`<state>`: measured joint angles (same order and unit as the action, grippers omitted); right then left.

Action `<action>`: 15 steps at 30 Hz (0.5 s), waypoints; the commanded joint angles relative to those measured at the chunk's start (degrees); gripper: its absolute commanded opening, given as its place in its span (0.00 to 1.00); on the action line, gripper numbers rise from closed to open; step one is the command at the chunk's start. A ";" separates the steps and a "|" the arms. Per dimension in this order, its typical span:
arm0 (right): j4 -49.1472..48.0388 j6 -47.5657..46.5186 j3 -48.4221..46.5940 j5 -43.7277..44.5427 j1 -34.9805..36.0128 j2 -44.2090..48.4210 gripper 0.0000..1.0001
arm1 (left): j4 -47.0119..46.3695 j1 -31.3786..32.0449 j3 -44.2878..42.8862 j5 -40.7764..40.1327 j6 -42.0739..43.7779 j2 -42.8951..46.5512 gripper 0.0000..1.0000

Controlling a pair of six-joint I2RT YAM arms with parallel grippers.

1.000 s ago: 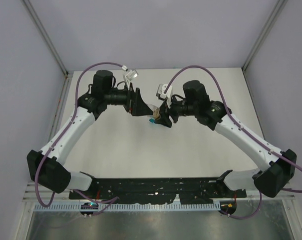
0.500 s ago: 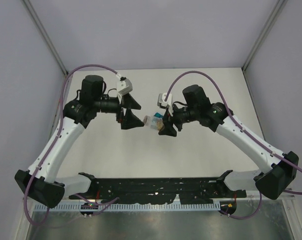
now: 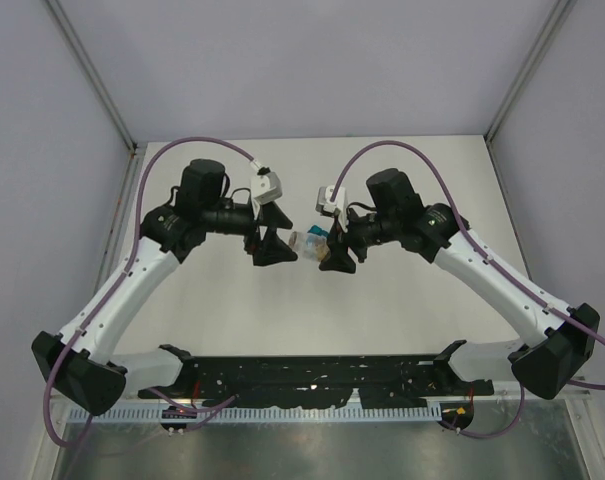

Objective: Sort the pills into containers

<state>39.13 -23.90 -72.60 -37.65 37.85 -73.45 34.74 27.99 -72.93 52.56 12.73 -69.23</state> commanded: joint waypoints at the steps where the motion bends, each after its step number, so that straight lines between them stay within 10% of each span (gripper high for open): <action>1: -0.90 0.26 -2.81 -0.50 0.30 0.85 0.06 | -3.36 1.01 -0.46 -0.88 0.37 -1.52 0.81; 9: -1.51 0.52 -2.29 0.03 0.30 0.94 0.06 | -5.47 1.54 -0.90 0.26 -3.41 -4.07 0.51; 15: -4.68 2.45 -1.58 6.34 0.30 1.64 0.06 | -8.10 1.54 -0.90 0.36 -10.17 -5.74 0.00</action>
<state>39.16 -23.27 -72.75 -34.72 37.67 -73.47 31.83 29.36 -72.93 52.90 8.64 -73.87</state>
